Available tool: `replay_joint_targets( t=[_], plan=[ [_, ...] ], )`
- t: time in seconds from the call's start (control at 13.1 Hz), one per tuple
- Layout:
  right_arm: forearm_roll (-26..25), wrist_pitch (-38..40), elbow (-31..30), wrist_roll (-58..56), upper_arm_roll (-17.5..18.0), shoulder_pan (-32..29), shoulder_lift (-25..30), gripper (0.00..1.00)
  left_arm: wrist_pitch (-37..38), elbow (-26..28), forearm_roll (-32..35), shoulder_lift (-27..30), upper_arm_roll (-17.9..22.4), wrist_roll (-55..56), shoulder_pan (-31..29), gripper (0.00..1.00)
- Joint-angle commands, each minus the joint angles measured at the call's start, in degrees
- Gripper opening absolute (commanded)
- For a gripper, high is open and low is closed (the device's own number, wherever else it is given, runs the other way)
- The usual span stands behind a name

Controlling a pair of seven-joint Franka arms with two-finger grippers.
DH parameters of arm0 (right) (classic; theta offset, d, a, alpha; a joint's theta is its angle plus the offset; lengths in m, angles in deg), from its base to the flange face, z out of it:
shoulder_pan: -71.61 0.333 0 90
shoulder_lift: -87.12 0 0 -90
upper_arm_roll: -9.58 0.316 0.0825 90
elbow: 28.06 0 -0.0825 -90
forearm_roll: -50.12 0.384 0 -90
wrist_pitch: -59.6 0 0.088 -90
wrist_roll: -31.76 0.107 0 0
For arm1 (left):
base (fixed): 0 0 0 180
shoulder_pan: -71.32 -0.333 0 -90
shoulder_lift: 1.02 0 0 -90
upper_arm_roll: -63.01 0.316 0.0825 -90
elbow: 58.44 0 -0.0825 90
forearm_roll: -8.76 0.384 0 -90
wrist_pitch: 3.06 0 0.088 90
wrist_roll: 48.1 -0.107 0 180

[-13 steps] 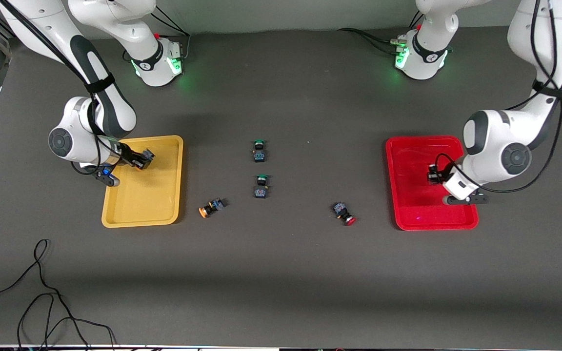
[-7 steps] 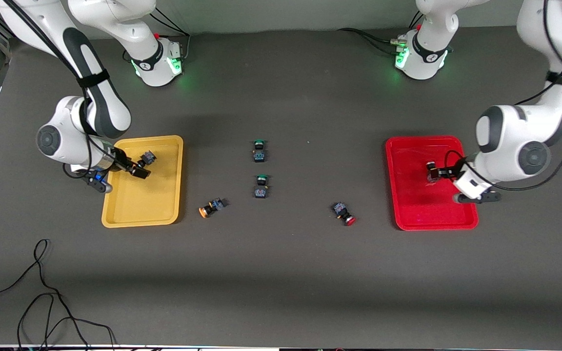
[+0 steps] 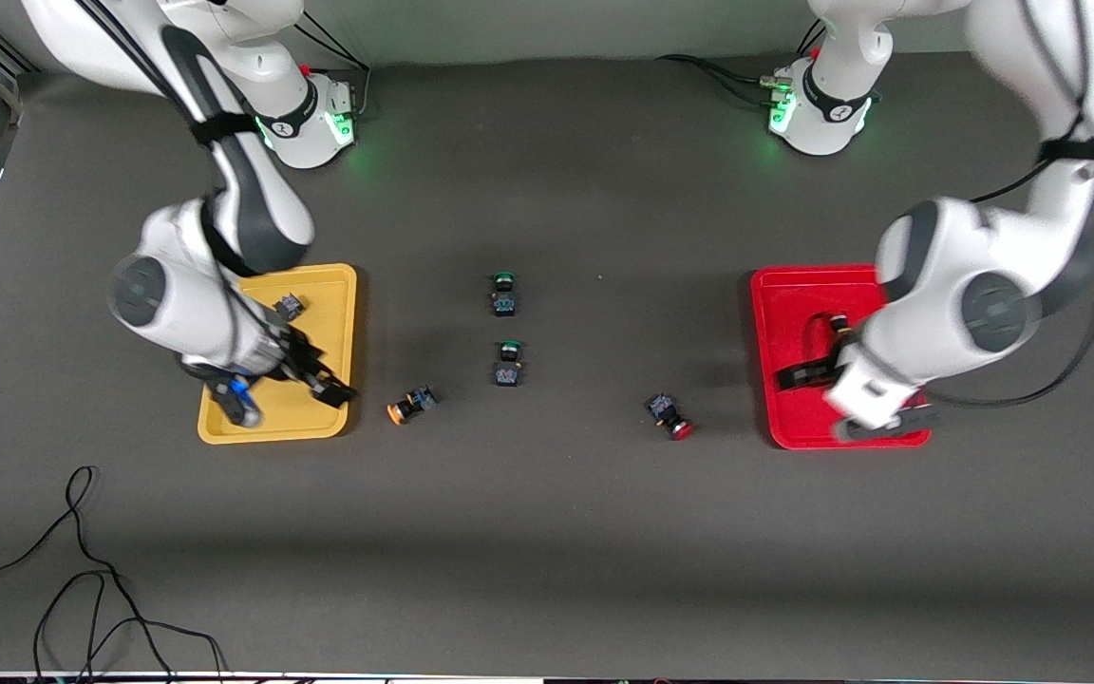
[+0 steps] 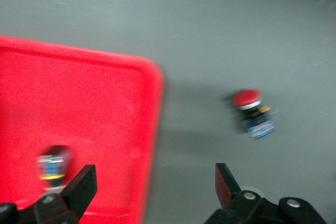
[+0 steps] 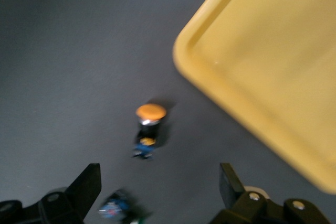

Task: Place red and yellow buttons in trays
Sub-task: 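Grasp the second yellow button with the right gripper while the left grasps red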

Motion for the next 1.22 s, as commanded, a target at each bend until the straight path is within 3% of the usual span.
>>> replay_joint_targets(
  t=[0.0,0.31,0.61,0.69,0.84,0.92,1.15],
  plan=[
    [0.1,0.6,9.3,7.4,2.7,-0.2,-10.1,1.0,-2.1,-15.5,-0.1,-17.1,0.8,9.5,5.1,0.99],
    [0.1,-6.7,9.0,10.1,2.9,1.4,-17.1,1.0,-7.9,-15.6,-0.1,-20.3,0.7,25.5,7.4,0.98],
    [0.0,-7.8,8.8,10.0,2.9,1.8,-19.3,0.99,-10.0,-14.0,-0.1,-22.5,0.7,31.2,10.5,0.92],
    [0.0,-8.6,8.5,10.0,2.9,2.0,-19.3,0.88,-10.9,-12.7,0.0,-22.5,0.7,31.2,10.6,0.88],
    [0.0,-9.4,8.0,9.4,2.9,2.0,-19.3,0.48,-13.1,-10.3,0.0,-22.6,0.7,30.4,10.6,0.77],
    [0.0,-9.4,8.0,9.3,2.9,2.0,-19.2,0.27,-13.0,-10.2,0.0,-22.6,0.7,30.4,10.5,0.64],
    [0.0,-9.0,8.0,9.0,2.9,1.8,-18.5,0.01,-12.3,-10.0,0.0,-23.1,0.7,30.4,10.3,0.04]
  ],
)
